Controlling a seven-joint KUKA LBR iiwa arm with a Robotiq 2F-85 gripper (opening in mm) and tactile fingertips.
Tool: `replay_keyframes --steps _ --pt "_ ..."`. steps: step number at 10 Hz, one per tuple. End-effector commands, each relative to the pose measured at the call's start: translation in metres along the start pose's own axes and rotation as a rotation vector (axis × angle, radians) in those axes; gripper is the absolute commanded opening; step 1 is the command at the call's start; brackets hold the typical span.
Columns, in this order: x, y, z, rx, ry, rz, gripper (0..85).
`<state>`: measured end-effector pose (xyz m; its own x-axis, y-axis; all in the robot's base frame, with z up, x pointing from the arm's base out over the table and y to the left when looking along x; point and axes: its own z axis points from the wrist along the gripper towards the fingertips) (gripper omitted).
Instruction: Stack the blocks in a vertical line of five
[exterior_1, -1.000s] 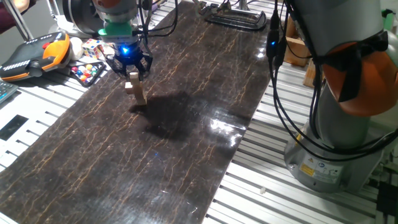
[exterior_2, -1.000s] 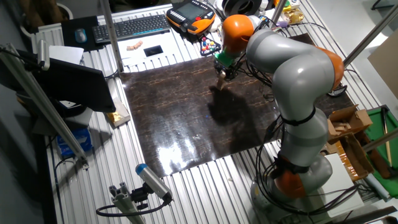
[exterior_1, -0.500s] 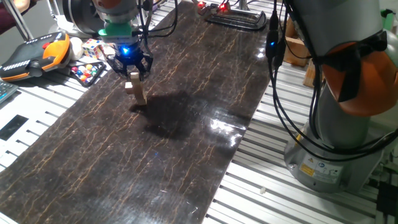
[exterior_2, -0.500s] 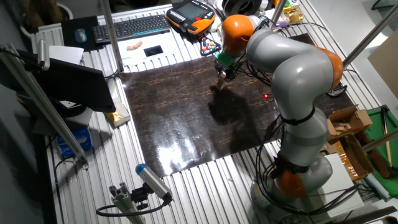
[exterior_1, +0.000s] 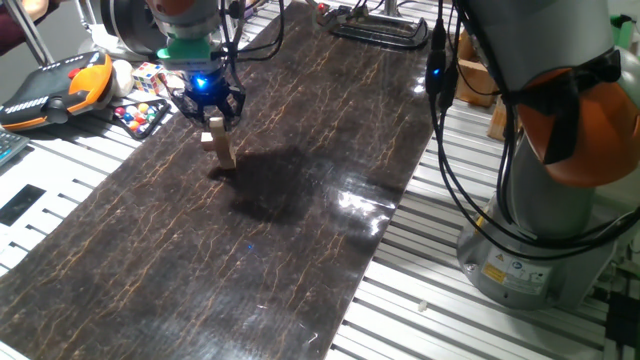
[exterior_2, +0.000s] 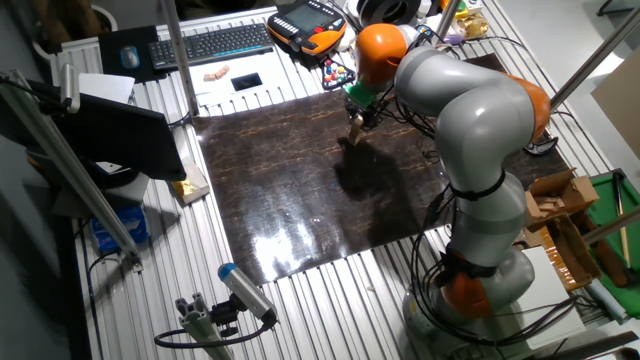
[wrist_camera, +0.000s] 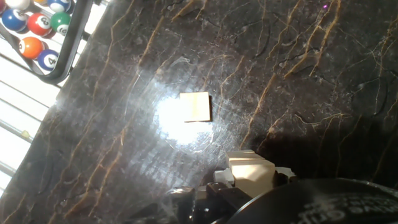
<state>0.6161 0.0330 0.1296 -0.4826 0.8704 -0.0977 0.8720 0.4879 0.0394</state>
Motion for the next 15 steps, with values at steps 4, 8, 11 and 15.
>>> replay_keyframes --steps 4,8,11,15 --pt "-0.0005 -0.0009 0.0013 0.003 0.002 0.007 0.7" --pt "-0.0005 -0.0016 0.004 0.001 0.008 0.006 1.0" --pt "-0.001 -0.0018 0.0059 -0.002 0.007 0.007 1.0" --pt "-0.0006 -0.0022 0.0059 -0.004 0.005 0.025 12.3"
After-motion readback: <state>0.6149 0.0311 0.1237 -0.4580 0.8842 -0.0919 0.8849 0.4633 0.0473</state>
